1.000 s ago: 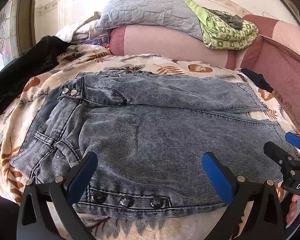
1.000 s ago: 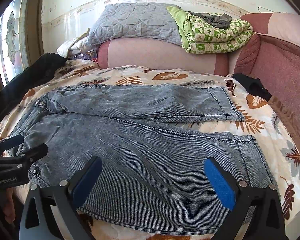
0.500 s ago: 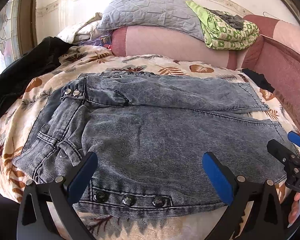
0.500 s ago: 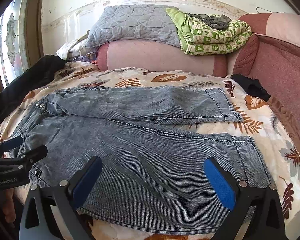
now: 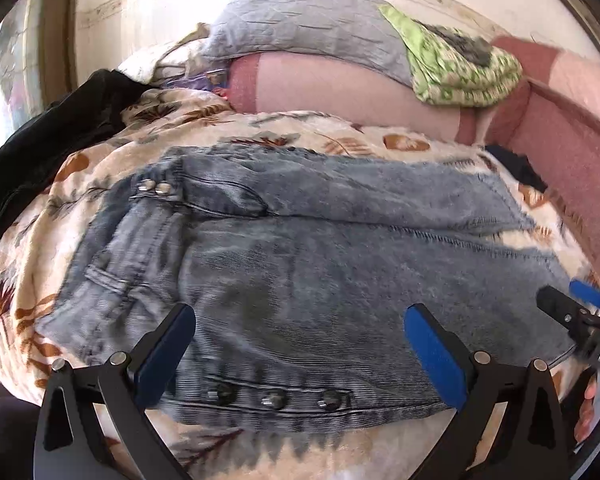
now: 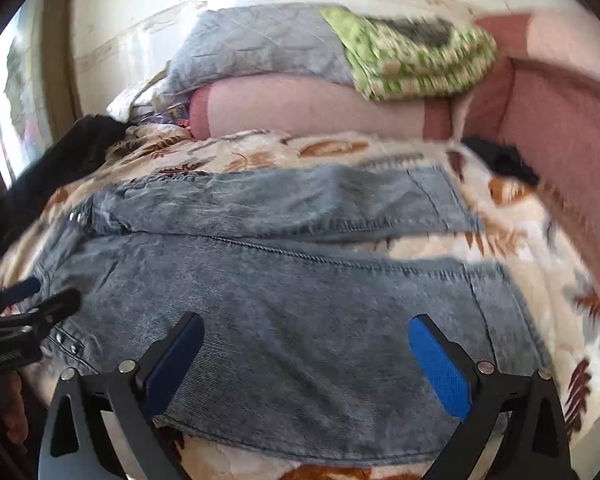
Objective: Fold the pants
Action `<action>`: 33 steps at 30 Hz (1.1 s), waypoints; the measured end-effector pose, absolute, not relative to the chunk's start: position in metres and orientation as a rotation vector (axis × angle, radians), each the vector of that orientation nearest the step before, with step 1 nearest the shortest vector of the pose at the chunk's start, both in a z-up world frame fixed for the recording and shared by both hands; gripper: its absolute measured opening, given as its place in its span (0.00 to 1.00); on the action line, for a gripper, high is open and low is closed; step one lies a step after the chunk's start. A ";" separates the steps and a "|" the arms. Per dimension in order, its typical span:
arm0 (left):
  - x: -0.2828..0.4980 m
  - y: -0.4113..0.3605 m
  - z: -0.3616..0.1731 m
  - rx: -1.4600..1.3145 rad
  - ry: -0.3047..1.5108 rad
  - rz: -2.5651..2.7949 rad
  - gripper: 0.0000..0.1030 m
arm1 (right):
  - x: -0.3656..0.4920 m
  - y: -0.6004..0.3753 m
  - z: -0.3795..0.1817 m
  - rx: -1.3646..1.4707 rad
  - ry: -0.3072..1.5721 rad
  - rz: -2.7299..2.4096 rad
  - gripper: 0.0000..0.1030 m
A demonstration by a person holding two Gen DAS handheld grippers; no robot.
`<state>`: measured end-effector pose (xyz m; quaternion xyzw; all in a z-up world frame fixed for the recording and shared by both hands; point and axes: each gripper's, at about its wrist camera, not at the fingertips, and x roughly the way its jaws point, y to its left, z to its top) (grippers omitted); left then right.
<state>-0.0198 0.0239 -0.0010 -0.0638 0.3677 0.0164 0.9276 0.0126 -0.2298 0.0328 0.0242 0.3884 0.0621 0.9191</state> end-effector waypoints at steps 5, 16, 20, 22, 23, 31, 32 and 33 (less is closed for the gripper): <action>-0.021 0.082 0.005 -0.259 0.813 0.136 1.00 | 0.012 -0.314 0.039 0.351 0.939 0.066 1.00; -0.027 0.138 -0.022 -0.486 0.900 0.179 1.00 | -0.020 -0.426 0.001 0.816 1.021 -0.072 1.00; -0.028 0.147 -0.029 -0.520 0.914 0.199 1.00 | -0.005 -0.428 -0.008 0.872 1.005 -0.060 0.98; -0.031 0.154 -0.028 -0.540 0.895 0.209 1.00 | -0.001 -0.427 -0.009 0.846 1.005 -0.083 0.91; -0.033 0.157 -0.027 -0.545 0.891 0.224 1.00 | -0.002 -0.425 -0.008 0.842 1.001 -0.100 0.83; -0.042 0.186 -0.029 -0.625 0.885 0.293 1.00 | -0.005 -0.421 0.004 0.718 0.950 -0.128 0.74; -0.042 0.187 -0.031 -0.632 0.889 0.292 1.00 | -0.005 -0.421 0.005 0.712 0.944 -0.125 0.65; -0.042 0.188 -0.032 -0.639 0.890 0.291 1.00 | -0.005 -0.420 0.008 0.696 0.936 -0.119 0.61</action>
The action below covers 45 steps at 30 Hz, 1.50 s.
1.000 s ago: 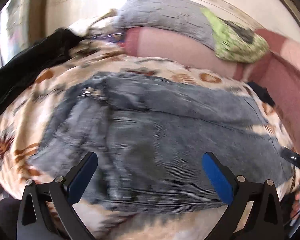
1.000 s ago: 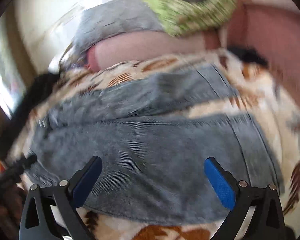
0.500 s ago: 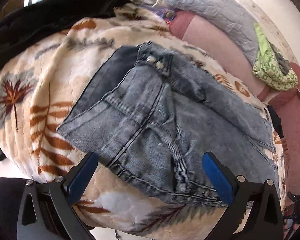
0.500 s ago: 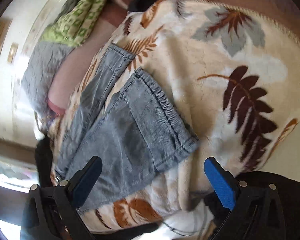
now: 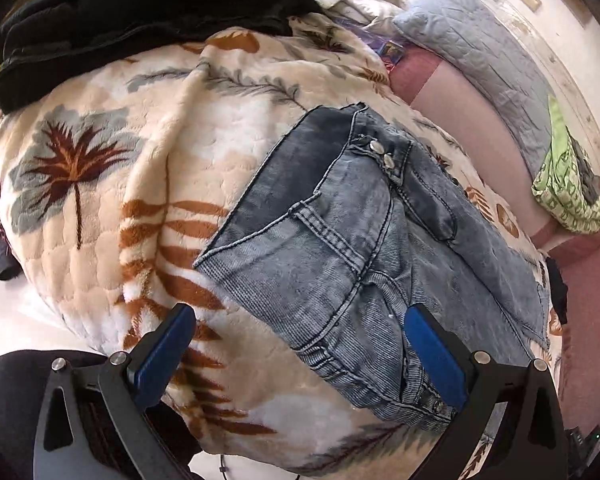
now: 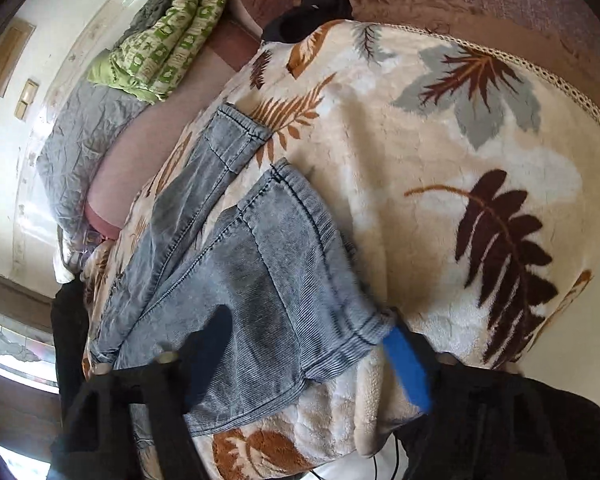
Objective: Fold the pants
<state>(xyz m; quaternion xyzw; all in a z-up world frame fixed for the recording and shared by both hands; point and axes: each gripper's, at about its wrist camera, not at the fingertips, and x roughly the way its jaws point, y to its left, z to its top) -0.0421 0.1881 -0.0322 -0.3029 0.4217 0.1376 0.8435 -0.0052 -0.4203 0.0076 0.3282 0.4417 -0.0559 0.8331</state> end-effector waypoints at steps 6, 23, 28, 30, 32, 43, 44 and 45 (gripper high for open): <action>-0.037 0.198 -0.044 -0.687 0.904 0.327 0.96 | 0.007 -0.421 -0.005 0.691 0.971 -0.094 0.52; -0.026 0.202 -0.032 -0.557 0.914 0.359 0.11 | 0.012 -0.392 0.078 0.244 0.856 -0.132 0.15; -0.026 0.200 -0.039 -0.522 0.940 0.347 0.11 | 0.026 -0.415 0.002 0.336 1.132 -0.139 0.21; -0.026 0.201 -0.036 -0.509 0.952 0.339 0.11 | 0.023 -0.420 0.012 0.357 1.112 -0.152 0.33; -0.027 0.201 -0.029 -0.502 0.953 0.337 0.11 | 0.021 -0.426 0.032 0.355 1.045 -0.210 0.67; -0.006 0.152 0.025 -0.309 0.829 0.197 0.44 | 0.156 -0.407 0.015 0.247 1.115 -0.077 0.65; -0.003 0.149 0.023 -0.295 0.828 0.195 0.44 | 0.160 -0.406 0.007 0.247 1.134 -0.064 0.47; 0.001 0.148 0.018 -0.280 0.845 0.209 0.44 | 0.165 -0.400 -0.002 0.221 1.163 -0.059 0.37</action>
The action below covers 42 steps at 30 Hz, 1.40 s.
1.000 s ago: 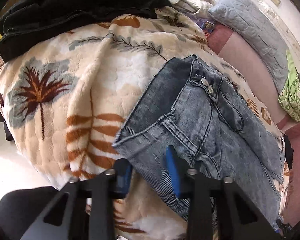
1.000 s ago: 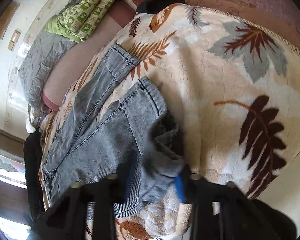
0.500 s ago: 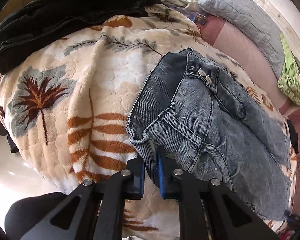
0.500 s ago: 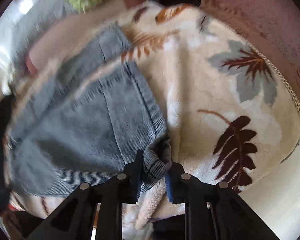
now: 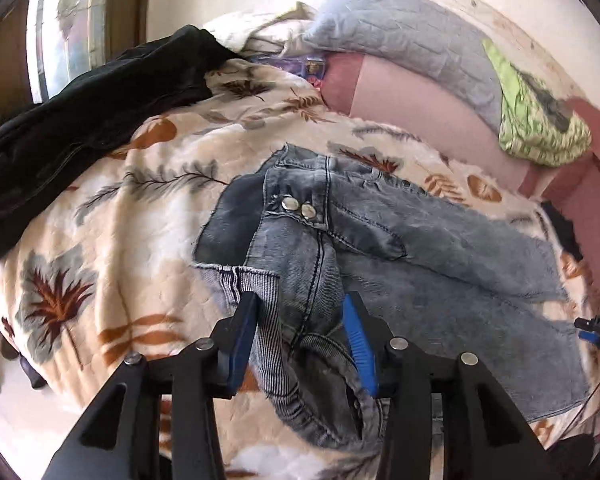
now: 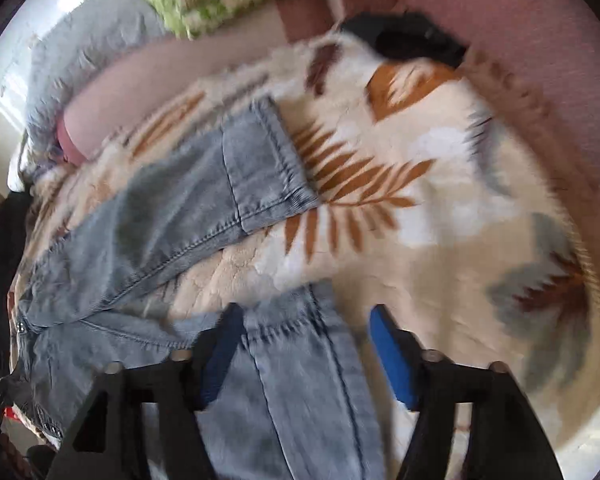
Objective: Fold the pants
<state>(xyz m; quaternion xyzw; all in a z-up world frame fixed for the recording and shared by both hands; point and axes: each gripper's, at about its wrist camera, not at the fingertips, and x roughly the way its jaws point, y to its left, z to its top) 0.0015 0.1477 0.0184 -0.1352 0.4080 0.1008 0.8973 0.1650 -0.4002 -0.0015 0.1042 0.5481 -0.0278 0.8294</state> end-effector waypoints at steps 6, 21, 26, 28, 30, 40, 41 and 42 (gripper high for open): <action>-0.012 0.175 -0.013 -0.327 0.921 0.364 0.44 | 0.151 -0.371 0.009 -0.049 1.087 -0.116 0.15; -0.041 0.168 0.039 -0.286 0.782 0.320 0.44 | 0.129 -0.363 0.040 -0.173 0.933 -0.237 0.58; -0.008 0.145 0.004 -0.241 0.900 0.274 0.44 | 0.108 -0.346 0.049 -0.119 0.931 -0.087 0.64; -0.001 0.143 -0.029 -0.222 1.010 0.290 0.44 | 0.116 -0.347 0.015 -0.117 1.083 -0.039 0.66; -0.001 0.132 -0.036 -0.113 0.989 0.307 0.48 | 0.125 -0.359 -0.018 -0.094 1.187 -0.032 0.67; 0.043 0.147 0.024 -0.175 0.915 0.211 0.48 | 0.186 -0.384 0.062 0.110 1.028 -0.009 0.67; 0.056 0.154 0.028 -0.196 0.916 0.202 0.48 | 0.201 -0.387 0.062 0.136 1.030 0.008 0.67; 0.073 0.162 0.032 -0.221 0.912 0.180 0.48 | 0.215 -0.389 0.061 0.154 1.036 0.020 0.67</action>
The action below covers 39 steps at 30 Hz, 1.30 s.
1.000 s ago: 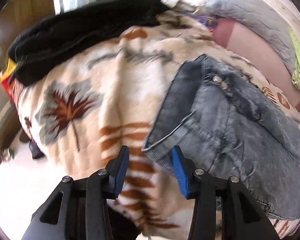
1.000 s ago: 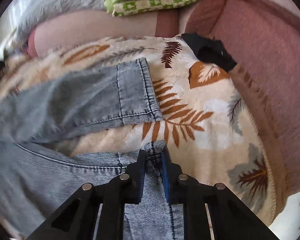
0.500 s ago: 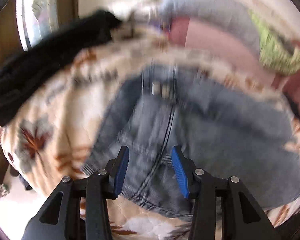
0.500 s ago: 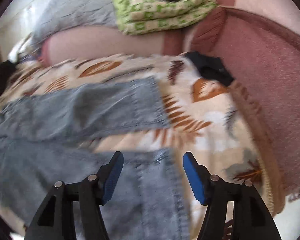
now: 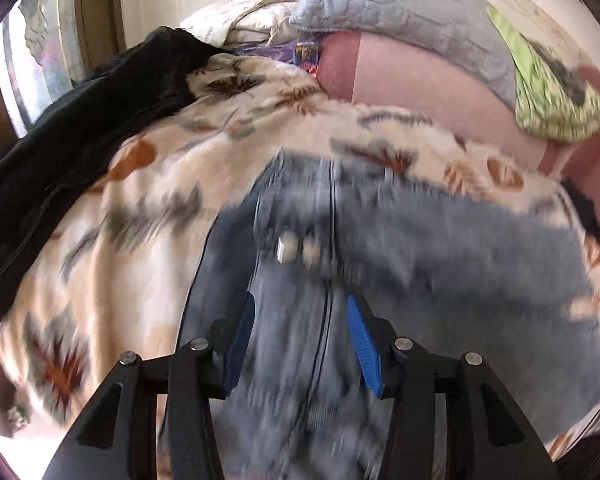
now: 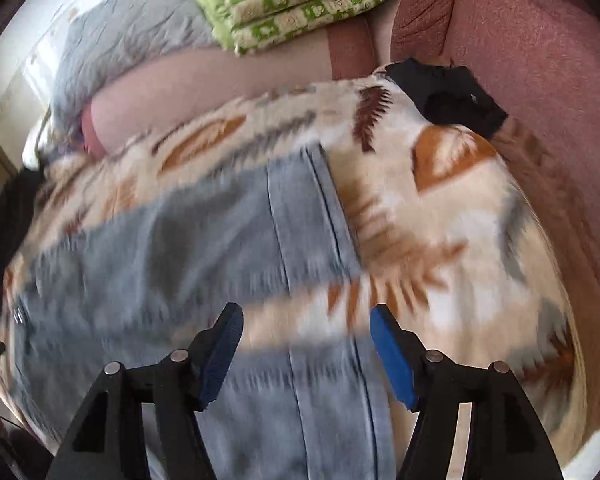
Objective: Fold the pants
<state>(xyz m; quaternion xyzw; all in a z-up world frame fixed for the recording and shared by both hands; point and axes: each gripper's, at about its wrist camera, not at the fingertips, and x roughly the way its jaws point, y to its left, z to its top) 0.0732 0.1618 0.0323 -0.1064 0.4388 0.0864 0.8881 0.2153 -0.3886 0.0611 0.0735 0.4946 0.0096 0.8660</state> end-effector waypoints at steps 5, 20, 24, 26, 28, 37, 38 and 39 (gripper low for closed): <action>0.160 0.190 0.024 -0.317 0.965 0.117 0.48 | 0.289 -0.398 0.049 0.161 1.064 -0.035 0.67; 0.273 0.222 -0.036 -0.285 1.094 0.224 0.14 | 0.358 -0.399 -0.005 0.186 1.192 0.000 0.63; 0.282 0.216 -0.034 -0.211 1.108 0.246 0.05 | 0.359 -0.393 0.000 0.123 1.198 -0.011 0.29; 0.284 0.210 -0.029 -0.145 1.082 0.264 0.05 | 0.356 -0.383 0.019 0.054 1.132 -0.027 0.16; 0.286 0.204 -0.020 -0.092 1.038 0.282 0.05 | 0.352 -0.374 0.037 -0.014 1.061 -0.050 0.16; 0.283 0.194 -0.029 -0.016 1.020 0.319 0.07 | 0.330 -0.418 0.019 0.205 1.082 -0.094 0.63; 0.279 0.197 -0.021 -0.033 0.998 0.315 0.07 | 0.319 -0.426 0.026 0.230 1.072 -0.091 0.63; 0.271 0.200 -0.011 -0.060 0.968 0.305 0.08 | 0.311 -0.431 0.030 0.244 1.077 -0.083 0.63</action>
